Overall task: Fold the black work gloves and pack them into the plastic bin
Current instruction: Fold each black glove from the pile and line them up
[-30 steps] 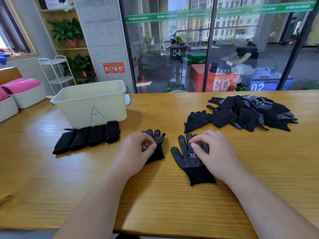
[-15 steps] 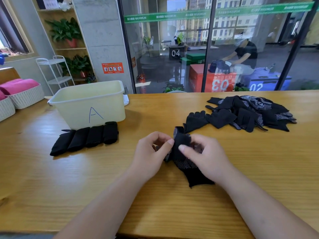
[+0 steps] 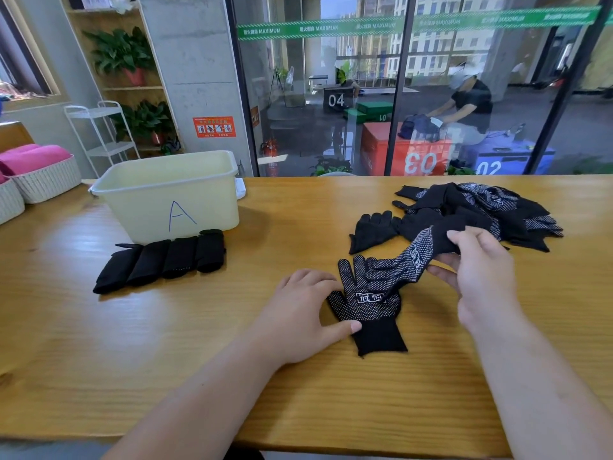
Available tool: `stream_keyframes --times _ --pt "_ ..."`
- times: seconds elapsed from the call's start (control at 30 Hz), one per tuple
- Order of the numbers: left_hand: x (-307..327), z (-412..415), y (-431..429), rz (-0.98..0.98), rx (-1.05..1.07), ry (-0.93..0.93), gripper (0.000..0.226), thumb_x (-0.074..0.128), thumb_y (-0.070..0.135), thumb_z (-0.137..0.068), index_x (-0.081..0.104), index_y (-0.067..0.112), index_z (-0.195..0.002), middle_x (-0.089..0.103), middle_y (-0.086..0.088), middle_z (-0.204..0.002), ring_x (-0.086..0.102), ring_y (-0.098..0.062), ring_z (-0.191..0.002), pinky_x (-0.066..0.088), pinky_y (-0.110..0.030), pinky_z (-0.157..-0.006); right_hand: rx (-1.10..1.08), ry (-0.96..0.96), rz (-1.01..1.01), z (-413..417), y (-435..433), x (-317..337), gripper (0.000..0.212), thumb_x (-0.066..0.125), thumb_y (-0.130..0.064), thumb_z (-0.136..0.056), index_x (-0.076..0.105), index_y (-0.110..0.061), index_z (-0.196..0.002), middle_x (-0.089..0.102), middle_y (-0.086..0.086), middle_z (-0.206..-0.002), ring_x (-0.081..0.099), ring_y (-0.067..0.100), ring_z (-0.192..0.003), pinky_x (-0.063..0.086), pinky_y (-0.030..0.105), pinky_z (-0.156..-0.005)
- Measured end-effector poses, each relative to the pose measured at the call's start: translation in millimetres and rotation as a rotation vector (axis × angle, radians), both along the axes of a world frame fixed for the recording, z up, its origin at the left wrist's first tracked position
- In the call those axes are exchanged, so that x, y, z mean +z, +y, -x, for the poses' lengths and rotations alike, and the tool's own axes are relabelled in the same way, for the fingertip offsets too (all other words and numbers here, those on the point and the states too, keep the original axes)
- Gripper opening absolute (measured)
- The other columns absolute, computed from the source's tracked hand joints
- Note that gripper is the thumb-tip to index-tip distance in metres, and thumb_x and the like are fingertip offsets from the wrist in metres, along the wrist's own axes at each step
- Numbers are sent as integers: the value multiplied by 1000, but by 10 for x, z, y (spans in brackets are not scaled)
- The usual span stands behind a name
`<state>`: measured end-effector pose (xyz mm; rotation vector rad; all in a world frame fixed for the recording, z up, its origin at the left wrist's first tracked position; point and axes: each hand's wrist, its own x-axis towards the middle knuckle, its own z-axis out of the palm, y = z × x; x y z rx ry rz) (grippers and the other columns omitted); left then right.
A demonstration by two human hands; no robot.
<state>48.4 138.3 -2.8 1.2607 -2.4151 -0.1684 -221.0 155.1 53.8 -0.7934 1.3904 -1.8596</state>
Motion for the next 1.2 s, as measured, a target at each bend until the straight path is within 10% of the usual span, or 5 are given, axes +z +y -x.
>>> stream_keyframes --times 0.57,0.67,0.87,1.0,1.2 --pt "97 -195 -2 -142 -68 58 103 64 93 -75 52 29 -154 47 24 -151 29 -3 -147 35 -40 -123 588 680 30 -117 71 773 15 66 -10 -103 76 -19 -106 81 0 -105 76 16 -96 58 39 -89" --pt "110 -204 8 -158 -56 31 116 65 94 -72 40 25 -162 45 18 -155 25 -4 -149 33 -40 -125 543 867 44 -125 -70 802 11 71 -16 -101 75 -26 -105 80 -8 -108 75 13 -103 56 51 -102" --pt "83 -194 1 -153 -40 45 132 67 93 -70 19 21 -170 43 16 -157 24 -7 -150 29 -38 -126 396 1012 272 -158 57 806 20 75 -15 -98 76 -33 -106 74 -17 -100 69 4 -86 52 19 -78" --pt "87 -177 0 -139 -41 34 134 67 92 -72 11 20 -171 41 14 -159 23 -9 -151 27 -38 -127 395 1257 261 -199 200 389 22 78 -15 -95 79 -33 -106 73 -21 -102 69 7 -100 56 36 -88" --pt "86 -171 21 -158 -50 40 129 64 93 -74 14 23 -170 38 15 -161 21 -7 -153 29 -41 -127 268 904 229 -104 200 521 23 78 -15 -96 79 -37 -105 79 -13 -100 69 13 -78 56 36 -76"
